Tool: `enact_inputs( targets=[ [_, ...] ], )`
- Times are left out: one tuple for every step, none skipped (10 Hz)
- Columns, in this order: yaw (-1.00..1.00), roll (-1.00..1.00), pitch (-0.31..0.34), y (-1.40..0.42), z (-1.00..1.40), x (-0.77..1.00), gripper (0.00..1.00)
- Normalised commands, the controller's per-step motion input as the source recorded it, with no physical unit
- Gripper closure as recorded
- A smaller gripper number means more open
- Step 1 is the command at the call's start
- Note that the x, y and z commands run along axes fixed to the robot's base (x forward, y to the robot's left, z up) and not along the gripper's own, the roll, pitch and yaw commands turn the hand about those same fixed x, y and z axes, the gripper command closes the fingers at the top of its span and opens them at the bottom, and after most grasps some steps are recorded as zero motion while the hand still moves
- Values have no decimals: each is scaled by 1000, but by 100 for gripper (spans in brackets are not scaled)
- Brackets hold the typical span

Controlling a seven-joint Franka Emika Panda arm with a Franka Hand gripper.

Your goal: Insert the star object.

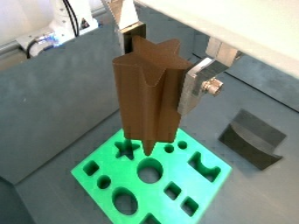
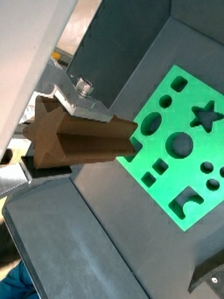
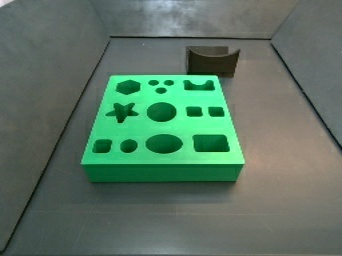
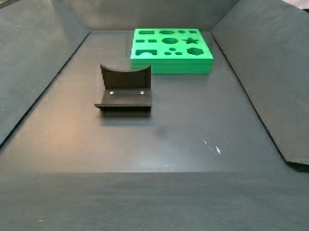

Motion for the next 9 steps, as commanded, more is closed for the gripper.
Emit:
enact_inputs(
  targets=[
    [-9,0,-19,111,-1000,-786,100],
    [-11,0,-16,109,-1000,-786,100],
    [-40,-6,-13,106,-1000,-789,100],
    [-80,-21,-20,160,-1000,-680,100],
    [-157,-67,-27,311,-1000,-509,100],
    [-646,-49,0,0,-997,-106,100],
    [-814,0,-34,-117,-971,0,100],
    [-977,0,-99,-63,-817,-71,100],
    [-1000,-34,-97,0,-711,-51,100]
  ],
)
